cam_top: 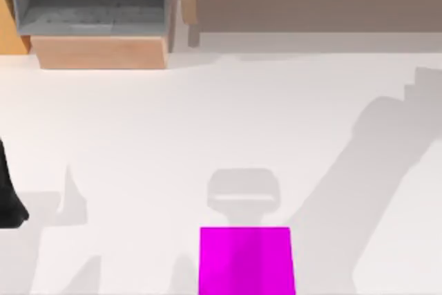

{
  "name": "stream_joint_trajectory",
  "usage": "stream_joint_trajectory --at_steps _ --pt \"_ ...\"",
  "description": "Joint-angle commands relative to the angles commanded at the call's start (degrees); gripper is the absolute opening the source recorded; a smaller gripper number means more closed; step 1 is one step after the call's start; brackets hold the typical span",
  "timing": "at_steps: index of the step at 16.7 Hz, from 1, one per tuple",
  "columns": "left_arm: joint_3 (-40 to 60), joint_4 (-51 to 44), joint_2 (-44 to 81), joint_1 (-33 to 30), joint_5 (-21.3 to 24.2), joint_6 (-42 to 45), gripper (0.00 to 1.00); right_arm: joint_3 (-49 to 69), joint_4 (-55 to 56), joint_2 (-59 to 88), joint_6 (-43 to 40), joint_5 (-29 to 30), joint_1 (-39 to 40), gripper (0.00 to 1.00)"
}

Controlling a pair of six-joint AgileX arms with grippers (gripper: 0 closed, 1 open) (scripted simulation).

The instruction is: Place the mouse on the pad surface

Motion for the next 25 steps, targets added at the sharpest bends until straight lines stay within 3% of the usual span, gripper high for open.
stream_joint_trajectory --at_steps 12,25 --pt "0.0 0.0 0.0 0.0 0.0 0.0 1.00 0.0 0.0 0.0 0.0 0.0 0.0 0.02" --pt "0.0 0.0 0.0 0.0 0.0 0.0 1.00 4.6 -4.3 -1.9 -0.1 0.1 0.0 0.00"
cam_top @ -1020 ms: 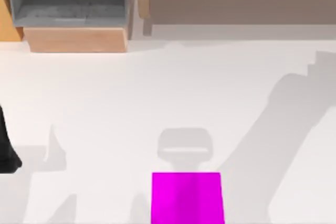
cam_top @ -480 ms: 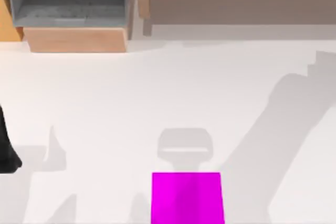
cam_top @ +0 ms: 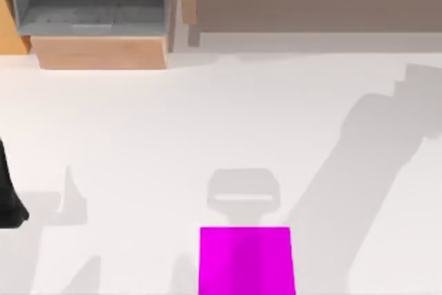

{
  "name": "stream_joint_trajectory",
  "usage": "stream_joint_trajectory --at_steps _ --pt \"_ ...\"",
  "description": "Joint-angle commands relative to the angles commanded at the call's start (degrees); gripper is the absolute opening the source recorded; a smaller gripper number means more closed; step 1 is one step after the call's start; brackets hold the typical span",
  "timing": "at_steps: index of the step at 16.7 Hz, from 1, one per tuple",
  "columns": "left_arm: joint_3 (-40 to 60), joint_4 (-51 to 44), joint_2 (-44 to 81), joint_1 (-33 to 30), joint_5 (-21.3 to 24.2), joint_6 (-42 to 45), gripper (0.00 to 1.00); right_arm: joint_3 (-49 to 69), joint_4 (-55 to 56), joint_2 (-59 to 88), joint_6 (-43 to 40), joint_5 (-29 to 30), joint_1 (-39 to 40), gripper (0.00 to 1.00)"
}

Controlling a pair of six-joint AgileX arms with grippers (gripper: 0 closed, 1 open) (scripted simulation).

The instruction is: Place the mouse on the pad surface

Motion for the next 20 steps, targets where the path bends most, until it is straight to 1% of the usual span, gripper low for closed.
stream_joint_trajectory --at_steps 4,6,8,13,16,18,20 --pt "0.0 0.0 0.0 0.0 0.0 0.0 1.00 8.5 -11.7 -0.5 0.0 0.0 -0.1 0.00" --pt "0.0 0.0 0.0 0.0 0.0 0.0 1.00 12.3 -15.6 -1.2 -0.1 0.0 -0.1 0.00" --pt "0.0 0.0 0.0 0.0 0.0 0.0 1.00 13.9 -17.0 -2.2 -0.2 0.0 0.0 0.00" --pt "0.0 0.0 0.0 0.0 0.0 0.0 1.00 13.4 -16.7 -2.3 0.5 0.0 0.8 0.00" --pt "0.0 0.0 0.0 0.0 0.0 0.0 1.00 10.4 -15.3 -3.8 4.1 0.0 6.3 0.00" --pt "0.0 0.0 0.0 0.0 0.0 0.0 1.00 7.0 -13.7 -5.7 7.9 0.1 12.7 0.00" --pt "0.0 0.0 0.0 0.0 0.0 0.0 1.00 2.7 -11.8 -8.0 12.6 0.2 20.6 0.00"
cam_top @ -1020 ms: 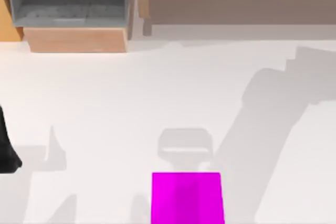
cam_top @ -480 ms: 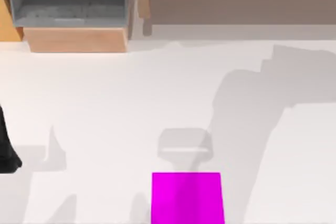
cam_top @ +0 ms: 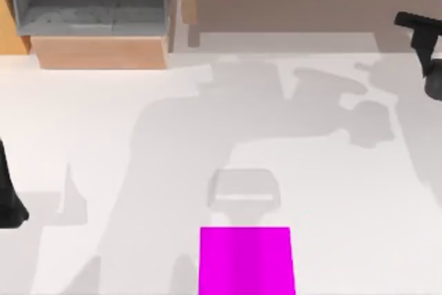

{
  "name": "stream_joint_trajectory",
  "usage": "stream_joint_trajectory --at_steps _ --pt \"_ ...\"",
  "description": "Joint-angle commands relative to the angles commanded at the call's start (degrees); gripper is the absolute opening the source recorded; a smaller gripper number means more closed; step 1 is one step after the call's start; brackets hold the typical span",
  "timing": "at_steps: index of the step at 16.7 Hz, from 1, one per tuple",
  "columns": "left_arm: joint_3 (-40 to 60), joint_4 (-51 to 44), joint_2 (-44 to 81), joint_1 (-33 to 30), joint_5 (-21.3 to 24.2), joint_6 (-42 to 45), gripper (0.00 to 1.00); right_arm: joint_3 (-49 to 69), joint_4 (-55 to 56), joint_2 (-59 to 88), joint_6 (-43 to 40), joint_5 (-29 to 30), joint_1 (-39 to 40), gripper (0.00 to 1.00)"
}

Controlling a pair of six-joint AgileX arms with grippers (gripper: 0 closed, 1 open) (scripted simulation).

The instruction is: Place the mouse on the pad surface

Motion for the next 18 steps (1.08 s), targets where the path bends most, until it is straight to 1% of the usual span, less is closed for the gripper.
stream_joint_trajectory --at_steps 7,10,13,18 --pt "0.0 0.0 0.0 0.0 0.0 0.0 1.00 -18.7 7.9 -9.7 19.3 -0.1 34.0 0.00" --pt "0.0 0.0 0.0 0.0 0.0 0.0 1.00 -25.5 11.1 -13.7 26.2 0.0 45.3 0.00" --pt "0.0 0.0 0.0 0.0 0.0 0.0 1.00 -29.9 13.2 -16.4 30.4 0.3 51.4 0.00" --pt "0.0 0.0 0.0 0.0 0.0 0.0 1.00 -30.7 13.6 -16.9 31.1 0.3 52.4 0.00"
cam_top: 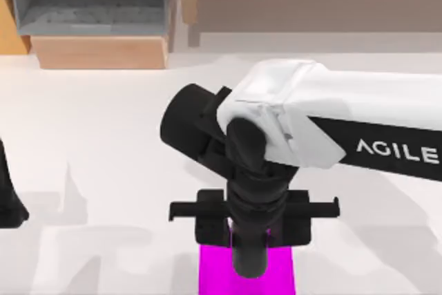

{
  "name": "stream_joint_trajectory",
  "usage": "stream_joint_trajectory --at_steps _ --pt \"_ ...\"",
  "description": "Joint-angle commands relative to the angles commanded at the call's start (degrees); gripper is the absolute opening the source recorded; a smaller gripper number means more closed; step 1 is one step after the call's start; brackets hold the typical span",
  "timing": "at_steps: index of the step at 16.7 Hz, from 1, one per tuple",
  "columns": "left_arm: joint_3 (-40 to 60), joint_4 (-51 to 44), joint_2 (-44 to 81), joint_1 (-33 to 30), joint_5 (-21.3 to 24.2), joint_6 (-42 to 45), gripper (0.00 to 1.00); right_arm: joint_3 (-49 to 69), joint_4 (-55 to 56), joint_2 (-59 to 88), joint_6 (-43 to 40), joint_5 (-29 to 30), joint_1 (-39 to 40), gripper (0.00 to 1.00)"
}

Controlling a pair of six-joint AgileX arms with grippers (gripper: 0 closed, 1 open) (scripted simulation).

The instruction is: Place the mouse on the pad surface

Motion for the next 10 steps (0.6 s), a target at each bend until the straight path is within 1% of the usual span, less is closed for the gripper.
stream_joint_trajectory --at_steps 4,10 --pt "0.0 0.0 0.0 0.0 0.0 0.0 1.00 -0.2 0.3 0.1 0.2 -0.6 -0.5 0.00" --pt "0.0 0.0 0.0 0.0 0.0 0.0 1.00 -3.0 3.1 -0.3 0.5 -4.0 -1.1 0.00"
